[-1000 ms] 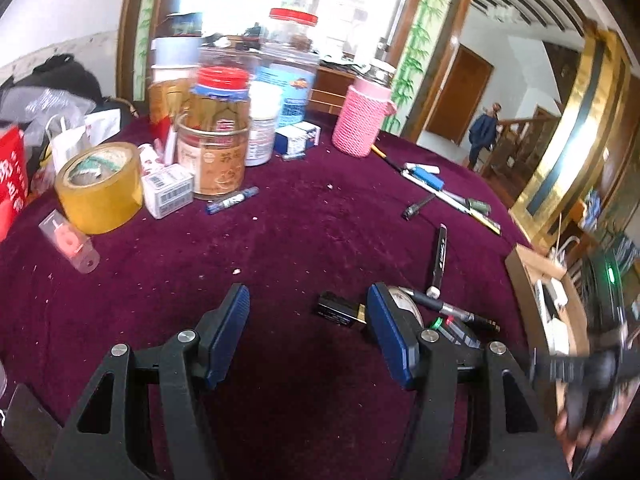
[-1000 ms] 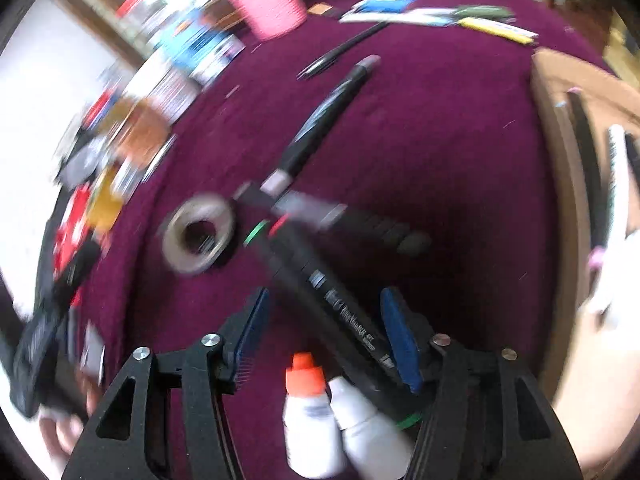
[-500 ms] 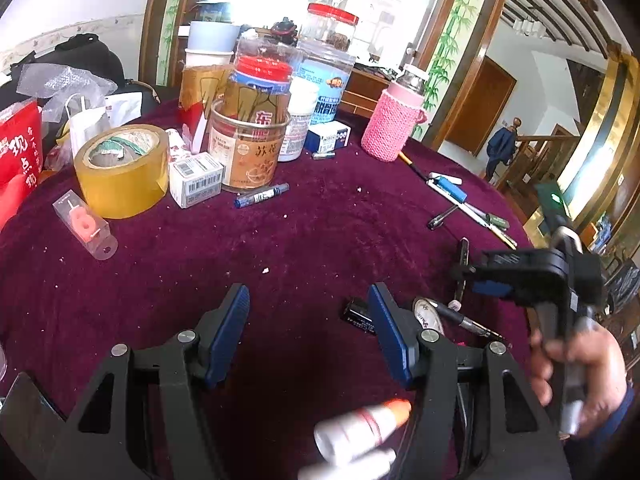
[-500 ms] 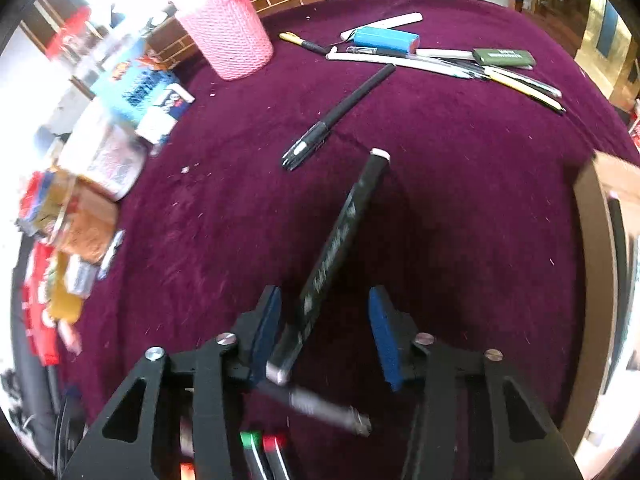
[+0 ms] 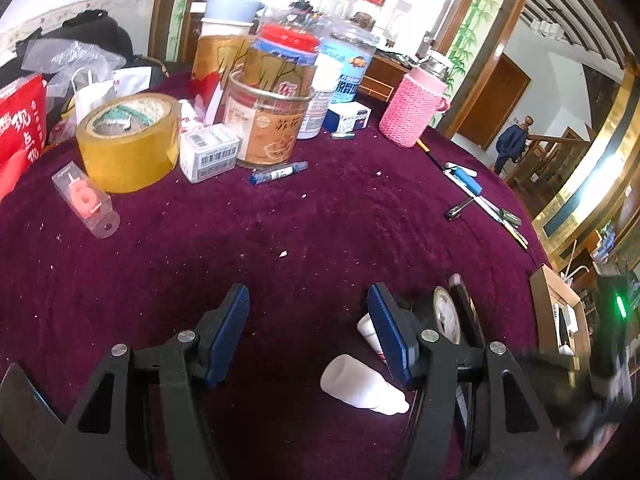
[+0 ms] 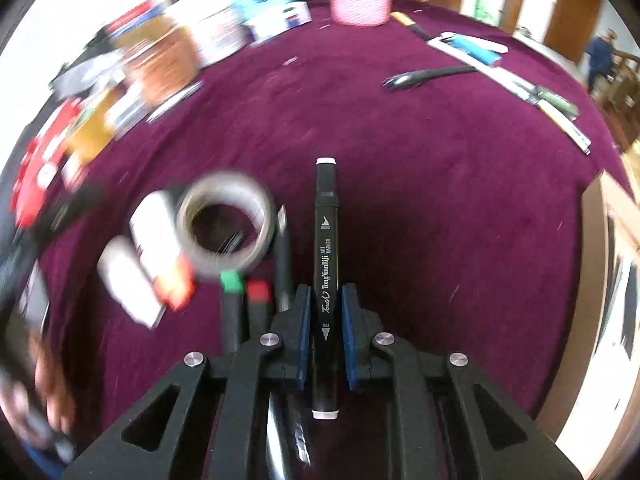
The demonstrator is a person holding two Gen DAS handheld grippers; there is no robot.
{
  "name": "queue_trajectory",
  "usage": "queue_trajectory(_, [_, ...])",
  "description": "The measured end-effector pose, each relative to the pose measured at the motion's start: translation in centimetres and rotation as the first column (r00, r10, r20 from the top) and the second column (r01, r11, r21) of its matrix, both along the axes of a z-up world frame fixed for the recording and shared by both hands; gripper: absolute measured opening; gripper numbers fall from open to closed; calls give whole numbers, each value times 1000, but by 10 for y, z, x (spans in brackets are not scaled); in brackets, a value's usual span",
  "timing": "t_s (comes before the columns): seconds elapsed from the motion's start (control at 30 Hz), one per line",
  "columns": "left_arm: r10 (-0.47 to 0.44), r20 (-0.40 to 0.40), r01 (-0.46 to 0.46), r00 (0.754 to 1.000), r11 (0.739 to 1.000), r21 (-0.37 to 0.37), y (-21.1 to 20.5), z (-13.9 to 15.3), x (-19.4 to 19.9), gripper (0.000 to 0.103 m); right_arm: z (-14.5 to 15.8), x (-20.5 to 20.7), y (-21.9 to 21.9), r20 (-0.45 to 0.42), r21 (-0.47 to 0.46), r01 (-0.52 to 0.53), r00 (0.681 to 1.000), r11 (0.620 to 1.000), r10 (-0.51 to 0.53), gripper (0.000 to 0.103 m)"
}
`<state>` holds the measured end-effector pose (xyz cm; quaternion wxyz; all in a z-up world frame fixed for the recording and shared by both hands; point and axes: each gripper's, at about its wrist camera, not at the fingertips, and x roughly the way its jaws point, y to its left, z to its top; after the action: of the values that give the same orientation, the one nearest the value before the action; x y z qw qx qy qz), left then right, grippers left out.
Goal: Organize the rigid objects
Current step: 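Grasp the small white dropper bottle with the left tool while the right tool holds the marker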
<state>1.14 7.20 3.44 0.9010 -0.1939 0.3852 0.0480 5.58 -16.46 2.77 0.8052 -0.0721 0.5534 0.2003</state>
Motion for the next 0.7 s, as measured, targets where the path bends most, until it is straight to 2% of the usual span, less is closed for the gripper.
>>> queue_trajectory(0.1, [9, -14, -9, 1000, 1000, -3, 3, -4, 1, 61, -2, -28, 5, -12, 47, -53, 998, 998, 54, 13])
queue_trajectory(0.2, [7, -5, -7, 1000, 1000, -6, 3, -3, -1, 61, -1, -50, -9, -28, 171, -41, 999, 985, 46, 13])
queue_trajectory(0.3, [-13, 15, 13, 1000, 1000, -1, -1, 0, -2, 61, 1, -61, -34, 43, 216, 26, 998, 976, -36, 13])
queue_trajectory(0.43, [-78, 3, 78, 997, 996, 44, -14, 6, -5, 61, -2, -67, -60, 84, 276, 94, 989, 956, -122, 13])
queue_trajectory(0.53, [-165, -13, 165, 986, 983, 82, -27, 13, -13, 61, -6, -70, -67, 82, 292, 107, 987, 950, -136, 13])
queue_trajectory(0.7, [-295, -82, 305, 952, 931, 199, -40, 12, -16, 61, -13, -68, -67, 74, 338, 81, 991, 938, -113, 13])
